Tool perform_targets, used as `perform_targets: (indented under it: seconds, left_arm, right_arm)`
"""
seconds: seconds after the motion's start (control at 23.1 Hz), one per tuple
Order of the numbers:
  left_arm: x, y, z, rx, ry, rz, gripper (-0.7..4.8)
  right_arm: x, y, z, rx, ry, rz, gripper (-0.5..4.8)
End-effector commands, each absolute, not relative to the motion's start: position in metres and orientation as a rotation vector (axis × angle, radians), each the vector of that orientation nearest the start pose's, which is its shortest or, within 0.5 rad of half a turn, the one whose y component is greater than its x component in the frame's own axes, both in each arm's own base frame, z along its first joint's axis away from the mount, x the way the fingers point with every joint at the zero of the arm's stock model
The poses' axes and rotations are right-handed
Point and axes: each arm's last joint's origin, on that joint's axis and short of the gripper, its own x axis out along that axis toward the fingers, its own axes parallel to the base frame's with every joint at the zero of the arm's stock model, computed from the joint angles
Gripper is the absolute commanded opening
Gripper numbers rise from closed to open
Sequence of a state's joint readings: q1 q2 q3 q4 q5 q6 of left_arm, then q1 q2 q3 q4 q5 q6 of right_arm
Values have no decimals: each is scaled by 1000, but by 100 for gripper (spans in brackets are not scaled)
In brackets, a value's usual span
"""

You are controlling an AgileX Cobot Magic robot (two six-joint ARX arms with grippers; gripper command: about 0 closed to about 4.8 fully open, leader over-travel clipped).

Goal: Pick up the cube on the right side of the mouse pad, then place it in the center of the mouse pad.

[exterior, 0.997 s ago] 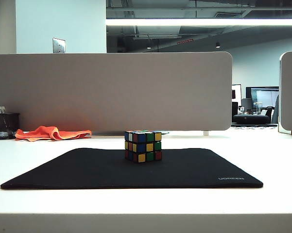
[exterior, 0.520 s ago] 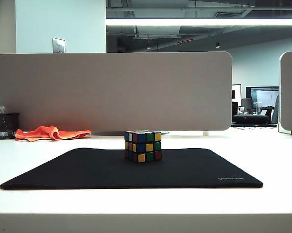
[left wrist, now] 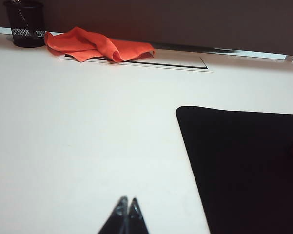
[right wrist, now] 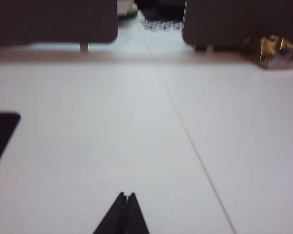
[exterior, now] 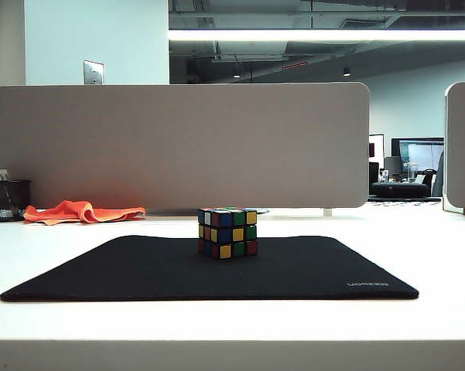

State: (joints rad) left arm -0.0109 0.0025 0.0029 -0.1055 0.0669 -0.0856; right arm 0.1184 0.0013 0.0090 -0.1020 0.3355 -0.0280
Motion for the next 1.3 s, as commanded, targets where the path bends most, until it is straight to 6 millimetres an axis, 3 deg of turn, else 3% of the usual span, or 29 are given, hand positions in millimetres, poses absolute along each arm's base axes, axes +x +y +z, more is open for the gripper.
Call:
perform_targets:
  seconds: [0.04, 0.39, 0.56, 0.87, 1.3]
  left_arm:
    - [97, -3, 156, -89, 96, -75, -6]
    - [97, -3, 156, -89, 96, -75, -6]
    - [97, -3, 156, -89, 96, -75, -6]
    - [97, -3, 156, -89, 96, -74, -5]
    - [97, -3, 156, -89, 96, -75, -6]
  right_arm:
    - [96, 2, 167, -31, 6, -214, -1]
    - [95, 2, 150, -63, 144, -210, -1]
    - [96, 3, 153, -56, 115, -200, -1]
    - [95, 15, 154, -54, 101, -8, -1]
    - [95, 15, 154, -55, 103, -6, -1]
